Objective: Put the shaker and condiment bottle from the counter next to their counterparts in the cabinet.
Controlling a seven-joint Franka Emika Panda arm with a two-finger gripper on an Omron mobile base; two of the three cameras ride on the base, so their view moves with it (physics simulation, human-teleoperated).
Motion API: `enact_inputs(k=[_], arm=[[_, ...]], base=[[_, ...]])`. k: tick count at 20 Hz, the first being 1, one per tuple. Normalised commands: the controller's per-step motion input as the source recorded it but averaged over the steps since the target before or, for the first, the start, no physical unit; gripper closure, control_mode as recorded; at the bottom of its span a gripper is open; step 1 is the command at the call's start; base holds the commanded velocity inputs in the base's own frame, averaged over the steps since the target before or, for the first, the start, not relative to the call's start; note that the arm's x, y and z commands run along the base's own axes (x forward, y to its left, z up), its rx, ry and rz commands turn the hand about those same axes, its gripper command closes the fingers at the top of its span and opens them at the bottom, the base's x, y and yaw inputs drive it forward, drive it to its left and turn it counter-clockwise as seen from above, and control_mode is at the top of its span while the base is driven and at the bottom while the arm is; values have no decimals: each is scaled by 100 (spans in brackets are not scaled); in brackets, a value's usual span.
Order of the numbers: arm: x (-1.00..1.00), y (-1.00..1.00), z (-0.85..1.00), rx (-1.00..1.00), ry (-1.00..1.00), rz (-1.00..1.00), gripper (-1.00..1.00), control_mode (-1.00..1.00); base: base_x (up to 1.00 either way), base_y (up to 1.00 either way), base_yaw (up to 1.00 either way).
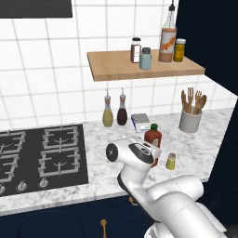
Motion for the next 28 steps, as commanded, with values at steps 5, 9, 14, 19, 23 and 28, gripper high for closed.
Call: enact_inputs(k=[5,9,14,19,23,28], arm=[[0,-2,-9,0,0,-2,-100,-100],[1,0,-6,0,0,-2,-100,-100],[8,0,-4,0,0,-2,-100,-100],[24,-1,0,0,0,-3,-100,-100],[32,-11,0,2,0,-4,-100,-100],[25,-33,-2,7,0,-4,100,-100]], base=[[0,0,0],[0,0,0],[0,0,0],[0,0,0],[0,0,0],[0,0,0]])
